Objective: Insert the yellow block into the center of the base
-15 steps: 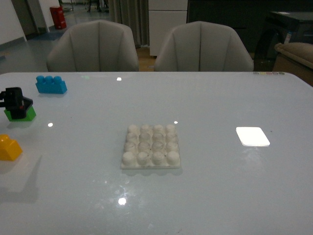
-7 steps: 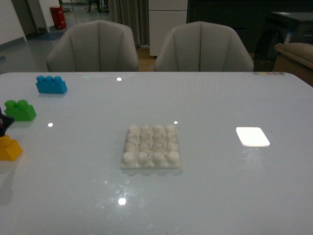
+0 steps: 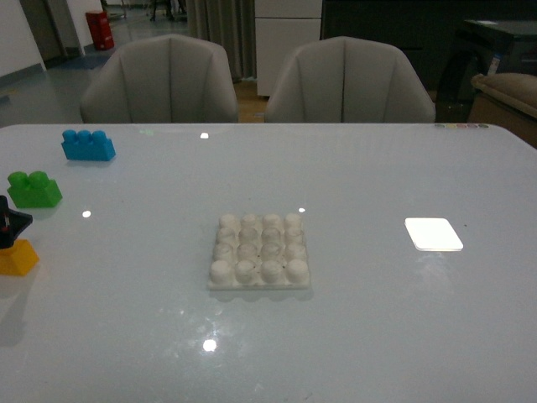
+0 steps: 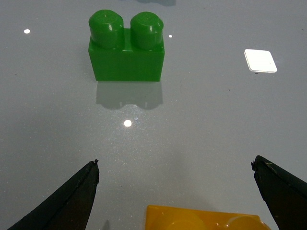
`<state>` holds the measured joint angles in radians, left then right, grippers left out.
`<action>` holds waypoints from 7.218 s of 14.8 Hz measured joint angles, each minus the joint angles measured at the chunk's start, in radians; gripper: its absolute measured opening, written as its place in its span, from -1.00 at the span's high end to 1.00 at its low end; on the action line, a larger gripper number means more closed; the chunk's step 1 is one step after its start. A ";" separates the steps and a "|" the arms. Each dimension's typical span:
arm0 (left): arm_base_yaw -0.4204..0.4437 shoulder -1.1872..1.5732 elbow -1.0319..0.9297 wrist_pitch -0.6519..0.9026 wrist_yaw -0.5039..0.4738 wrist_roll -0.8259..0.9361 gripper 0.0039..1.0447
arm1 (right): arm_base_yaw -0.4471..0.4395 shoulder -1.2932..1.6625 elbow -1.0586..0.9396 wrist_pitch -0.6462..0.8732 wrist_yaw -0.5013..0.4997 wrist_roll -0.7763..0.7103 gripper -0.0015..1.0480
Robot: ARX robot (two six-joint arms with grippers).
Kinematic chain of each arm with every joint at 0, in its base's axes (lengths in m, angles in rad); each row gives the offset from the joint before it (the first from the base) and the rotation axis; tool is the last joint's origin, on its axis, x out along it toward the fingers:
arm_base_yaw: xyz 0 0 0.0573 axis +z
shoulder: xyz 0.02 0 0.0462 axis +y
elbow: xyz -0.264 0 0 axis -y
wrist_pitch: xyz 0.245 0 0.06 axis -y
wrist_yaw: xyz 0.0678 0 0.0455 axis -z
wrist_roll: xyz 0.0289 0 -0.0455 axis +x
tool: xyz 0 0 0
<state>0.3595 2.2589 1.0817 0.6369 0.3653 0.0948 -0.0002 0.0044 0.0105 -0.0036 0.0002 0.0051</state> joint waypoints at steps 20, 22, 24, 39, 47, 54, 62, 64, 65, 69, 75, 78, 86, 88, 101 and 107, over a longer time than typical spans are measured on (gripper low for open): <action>-0.320 -0.349 -0.278 0.075 -0.212 -0.126 -0.06 | 0.000 0.000 0.000 0.000 0.000 0.000 -0.87; -0.466 -0.352 -0.284 0.084 -0.313 -0.219 -0.06 | 0.000 0.000 0.000 0.000 0.000 0.000 -0.87; -0.592 -0.319 -0.257 0.077 -0.398 -0.291 -0.06 | 0.000 0.000 0.000 0.000 0.000 0.000 -0.87; -0.872 0.014 0.136 -0.093 -0.689 -0.439 -0.05 | 0.000 0.000 0.000 0.000 0.000 0.000 -0.87; -0.882 0.030 0.149 -0.099 -0.737 -0.439 -0.05 | 0.000 0.000 0.000 0.000 0.000 0.000 -0.87; -0.925 0.110 0.258 -0.242 -0.945 -0.593 -0.05 | 0.000 0.000 0.000 0.001 0.000 0.000 -0.87; -0.870 -0.060 0.100 0.051 -0.826 -0.515 -0.88 | 0.000 0.000 0.000 0.000 0.000 0.000 -0.87; -0.848 -0.135 0.013 0.177 -0.790 -0.438 -0.88 | 0.000 0.000 0.000 0.000 0.000 0.000 -0.87; -0.831 -0.170 -0.023 0.201 -0.766 -0.403 -0.88 | 0.000 0.000 0.000 0.000 0.000 0.000 -0.87; -0.635 -0.499 -0.438 0.529 -0.652 -0.150 -0.09 | 0.000 0.000 0.000 0.000 0.000 0.000 -0.87; -0.505 -0.850 -0.822 0.521 -0.521 -0.110 0.97 | 0.000 0.000 0.000 0.000 0.000 0.000 -0.87; -0.469 -1.004 -0.930 0.443 -0.470 -0.109 0.97 | 0.000 0.000 0.000 0.000 0.000 0.000 -0.87; -0.360 -1.500 -1.061 0.086 -0.366 -0.109 0.97 | 0.000 0.000 0.000 0.000 0.000 0.000 -0.87; -0.360 -1.600 -1.071 -0.001 -0.367 -0.109 0.97 | 0.000 0.000 0.000 0.000 0.000 0.000 -0.87; -0.360 -2.028 -1.071 -0.405 -0.366 -0.109 0.97 | 0.000 0.000 0.000 0.000 0.000 0.000 -0.87; -0.360 -2.249 -1.065 -0.628 -0.368 -0.109 0.97 | 0.000 0.000 0.000 0.000 0.000 0.000 -0.87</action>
<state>-0.0002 0.0101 0.0170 0.0090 -0.0025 -0.0139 -0.0002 0.0044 0.0105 -0.0036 0.0002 0.0051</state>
